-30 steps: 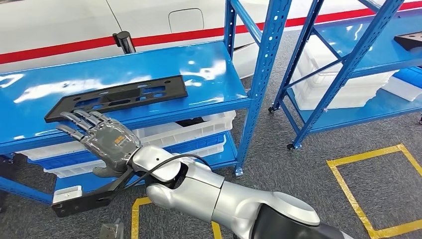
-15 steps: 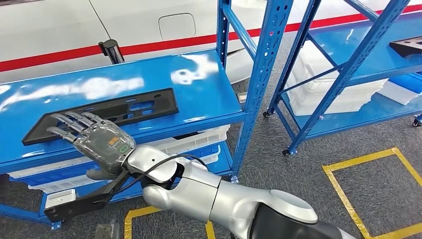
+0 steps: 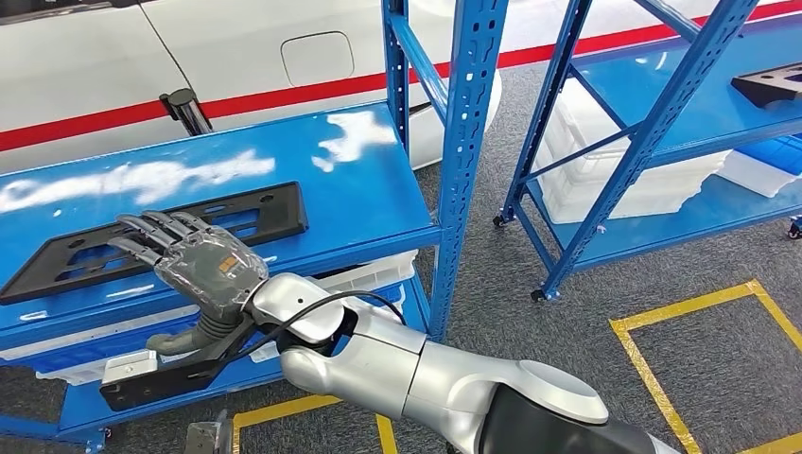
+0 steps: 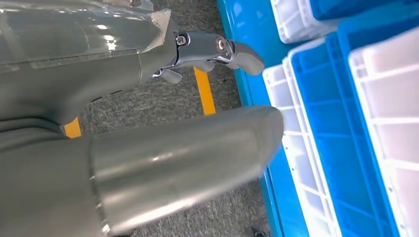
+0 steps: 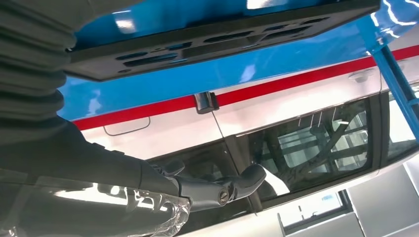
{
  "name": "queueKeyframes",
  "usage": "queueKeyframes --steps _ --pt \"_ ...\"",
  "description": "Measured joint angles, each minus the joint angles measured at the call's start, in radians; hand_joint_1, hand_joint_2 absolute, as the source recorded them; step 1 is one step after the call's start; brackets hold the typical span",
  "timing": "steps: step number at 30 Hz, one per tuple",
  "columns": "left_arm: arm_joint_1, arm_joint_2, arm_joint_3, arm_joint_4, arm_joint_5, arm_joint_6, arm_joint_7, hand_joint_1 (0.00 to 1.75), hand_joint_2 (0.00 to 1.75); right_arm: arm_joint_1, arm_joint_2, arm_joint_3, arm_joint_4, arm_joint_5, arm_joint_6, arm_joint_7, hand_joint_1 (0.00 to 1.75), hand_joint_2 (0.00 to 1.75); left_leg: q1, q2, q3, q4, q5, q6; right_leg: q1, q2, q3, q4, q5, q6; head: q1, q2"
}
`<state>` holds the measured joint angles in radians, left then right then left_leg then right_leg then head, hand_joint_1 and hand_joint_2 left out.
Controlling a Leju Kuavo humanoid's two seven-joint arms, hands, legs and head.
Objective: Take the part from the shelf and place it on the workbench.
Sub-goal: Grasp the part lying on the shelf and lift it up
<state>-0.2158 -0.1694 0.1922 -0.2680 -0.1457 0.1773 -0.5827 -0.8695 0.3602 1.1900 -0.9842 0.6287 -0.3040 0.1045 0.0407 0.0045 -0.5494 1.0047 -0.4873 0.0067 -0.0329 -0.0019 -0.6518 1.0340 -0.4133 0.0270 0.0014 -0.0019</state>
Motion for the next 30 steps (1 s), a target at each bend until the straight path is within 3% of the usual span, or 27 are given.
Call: queueKeyframes --steps 2,7,9,13,19,21,24,27,29,30 --pt "-0.003 -0.001 0.001 0.0 0.0 -0.005 -0.004 0.0 0.0 0.0 0.0 0.0 0.0 0.0 0.0 0.0 0.0 0.0 0.0 0.003 0.004 -0.007 0.001 0.008 0.002 0.003 0.0 0.0 -0.002 -0.003 0.0 0.0" --pt "-0.007 -0.001 0.002 0.0 0.0 -0.011 -0.014 0.0 0.0 0.0 0.0 0.0 0.006 0.005 0.0 0.0 0.0 0.0 0.0 0.008 0.008 -0.017 0.001 0.005 0.007 0.004 0.001 0.0 -0.005 -0.01 0.0 0.0" --pt "-0.007 -0.002 0.002 0.0 0.0 -0.012 -0.015 0.0 0.0 0.0 0.0 0.0 0.009 0.006 0.0 0.0 0.0 0.0 0.0 0.009 0.008 -0.018 0.001 -0.006 0.009 0.004 0.001 0.0 -0.005 -0.011 0.0 0.0" --pt "-0.007 -0.004 0.002 0.0 -0.001 -0.011 -0.016 0.0 0.0 0.0 0.0 0.0 0.013 0.006 0.0 -0.001 0.0 0.0 0.001 0.01 0.008 -0.019 0.003 -0.045 0.01 0.004 0.001 0.001 -0.004 -0.014 0.0 0.0" --pt "-0.008 -0.005 0.003 0.0 -0.011 -0.003 -0.018 0.0 0.0 0.0 0.0 0.0 0.02 0.022 0.0 0.0 0.0 0.0 -0.003 0.009 0.01 -0.016 0.004 -0.049 0.01 0.003 0.009 -0.005 -0.001 -0.01 0.0 0.0" --pt "-0.009 -0.006 0.003 0.0 -0.014 -0.001 -0.019 0.0 0.0 0.0 0.0 0.001 0.023 0.039 0.0 0.005 0.0 0.0 -0.006 0.009 0.009 -0.012 0.002 -0.045 0.004 0.002 0.01 -0.007 0.001 -0.006 0.0 0.0" --pt "-0.009 -0.005 0.006 0.0 -0.015 0.0 -0.019 0.0 0.0 0.001 0.001 0.004 0.026 0.057 0.001 0.015 0.0 0.0 -0.008 0.009 0.002 0.001 -0.004 -0.029 -0.006 0.002 0.011 -0.011 0.006 0.002 0.0 0.0" --pt "-0.009 -0.007 0.01 0.0 -0.016 0.003 -0.02 0.0 0.0 0.001 0.007 0.006 0.027 0.069 0.005 0.02 0.0 0.0 -0.008 0.009 0.005 -0.011 0.005 -0.011 -0.002 0.0 0.016 -0.022 0.012 0.014 0.0 0.0" --pt "-0.01 -0.011 0.013 -0.001 -0.017 0.007 -0.02 0.0 0.0 0.0 0.012 0.006 0.028 0.077 0.007 0.021 0.0 0.0 -0.005 0.007 0.021 -0.043 0.024 0.005 0.003 -0.001 0.005 0.003 -0.004 0.015 0.001 0.0" --pt "-0.011 -0.014 0.014 -0.001 -0.017 0.008 -0.021 0.0 0.0 0.0 0.012 0.006 0.028 0.079 0.009 0.021 0.0 0.0 -0.003 0.005 0.027 -0.054 0.032 0.01 0.005 0.0 -0.015 0.047 -0.026 0.011 0.002 0.0"
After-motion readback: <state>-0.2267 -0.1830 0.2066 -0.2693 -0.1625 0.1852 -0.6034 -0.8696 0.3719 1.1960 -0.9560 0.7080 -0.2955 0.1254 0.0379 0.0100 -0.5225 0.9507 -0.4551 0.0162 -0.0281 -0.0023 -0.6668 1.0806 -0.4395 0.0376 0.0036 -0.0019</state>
